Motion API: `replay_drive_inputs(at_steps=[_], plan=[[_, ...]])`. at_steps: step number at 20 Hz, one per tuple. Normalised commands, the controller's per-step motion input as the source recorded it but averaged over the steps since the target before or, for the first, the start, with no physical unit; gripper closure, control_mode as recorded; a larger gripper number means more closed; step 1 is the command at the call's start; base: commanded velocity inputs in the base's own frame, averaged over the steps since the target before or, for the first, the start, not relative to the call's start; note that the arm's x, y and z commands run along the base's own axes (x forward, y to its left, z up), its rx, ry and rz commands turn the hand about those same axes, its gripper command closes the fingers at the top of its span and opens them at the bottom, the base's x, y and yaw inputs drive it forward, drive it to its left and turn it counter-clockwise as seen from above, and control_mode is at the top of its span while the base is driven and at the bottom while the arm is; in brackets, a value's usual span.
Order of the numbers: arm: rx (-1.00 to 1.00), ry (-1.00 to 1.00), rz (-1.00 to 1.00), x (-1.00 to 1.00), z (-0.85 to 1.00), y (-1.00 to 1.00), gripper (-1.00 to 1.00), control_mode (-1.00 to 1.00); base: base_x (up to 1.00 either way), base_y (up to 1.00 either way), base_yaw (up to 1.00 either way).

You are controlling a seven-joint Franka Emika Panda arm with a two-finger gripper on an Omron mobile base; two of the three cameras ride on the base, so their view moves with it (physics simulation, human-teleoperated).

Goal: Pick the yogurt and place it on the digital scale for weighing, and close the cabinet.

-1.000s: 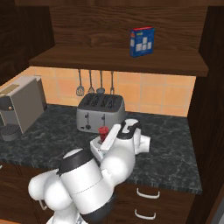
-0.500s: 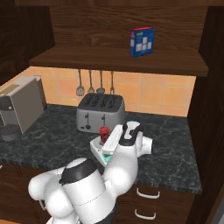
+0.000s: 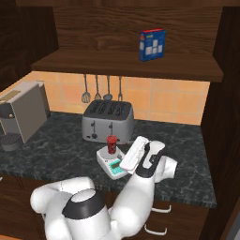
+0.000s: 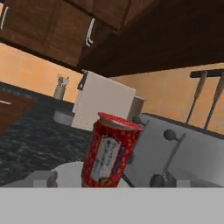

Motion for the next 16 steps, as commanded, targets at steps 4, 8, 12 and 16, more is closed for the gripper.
replay_drive_inputs(at_steps=[4,8,12,16], plan=[[0.00,-0.49,-0.30,-0.69,0.37,-0.34,-1.00,-1.00,0.00,0.00,0.00],[0.03,-0.37,-0.23,-0.58,0.54,-0.44,-1.00,-1.00,0.00,0.00,0.00],[0.07,-0.19,-0.12,-0.42,0.65,-0.39,-1.00,-1.00,0.00,0.00,0.00],[0.04,-0.05,-0.11,-0.44,0.62,-0.39,-1.00,-1.00,0.00,0.00,0.00]])
